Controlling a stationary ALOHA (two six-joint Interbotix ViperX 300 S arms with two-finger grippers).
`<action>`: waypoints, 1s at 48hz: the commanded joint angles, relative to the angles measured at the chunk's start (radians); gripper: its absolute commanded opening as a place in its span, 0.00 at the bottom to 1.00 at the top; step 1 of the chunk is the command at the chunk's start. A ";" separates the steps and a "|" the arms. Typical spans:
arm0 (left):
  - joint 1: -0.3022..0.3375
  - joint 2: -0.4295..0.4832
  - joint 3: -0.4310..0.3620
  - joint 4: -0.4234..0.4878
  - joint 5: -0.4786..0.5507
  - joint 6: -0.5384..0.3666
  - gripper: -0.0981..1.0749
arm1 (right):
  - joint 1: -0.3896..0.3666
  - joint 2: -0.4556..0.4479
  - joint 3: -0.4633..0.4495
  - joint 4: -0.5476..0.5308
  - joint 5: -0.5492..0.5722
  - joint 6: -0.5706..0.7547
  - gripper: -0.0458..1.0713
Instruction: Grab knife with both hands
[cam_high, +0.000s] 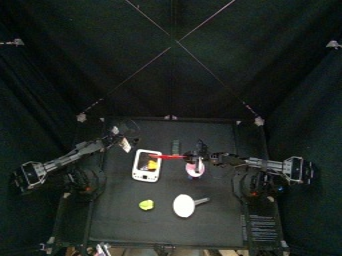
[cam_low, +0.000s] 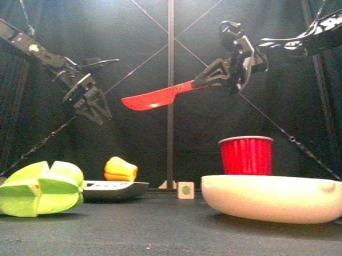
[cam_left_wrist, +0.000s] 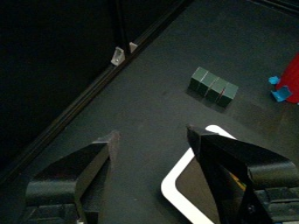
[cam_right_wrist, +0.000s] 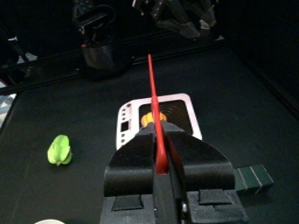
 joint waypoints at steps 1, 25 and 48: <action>0.018 0.029 -0.048 -0.005 0.000 0.006 0.89 | -0.005 -0.011 -0.011 0.005 0.003 0.002 0.24; -0.011 0.021 -0.236 -0.121 0.021 0.048 0.89 | -0.008 -0.020 -0.009 0.020 0.066 0.008 0.24; -0.178 -0.106 -0.272 -0.239 0.020 0.201 0.90 | -0.018 -0.023 -0.012 0.020 0.075 0.008 0.24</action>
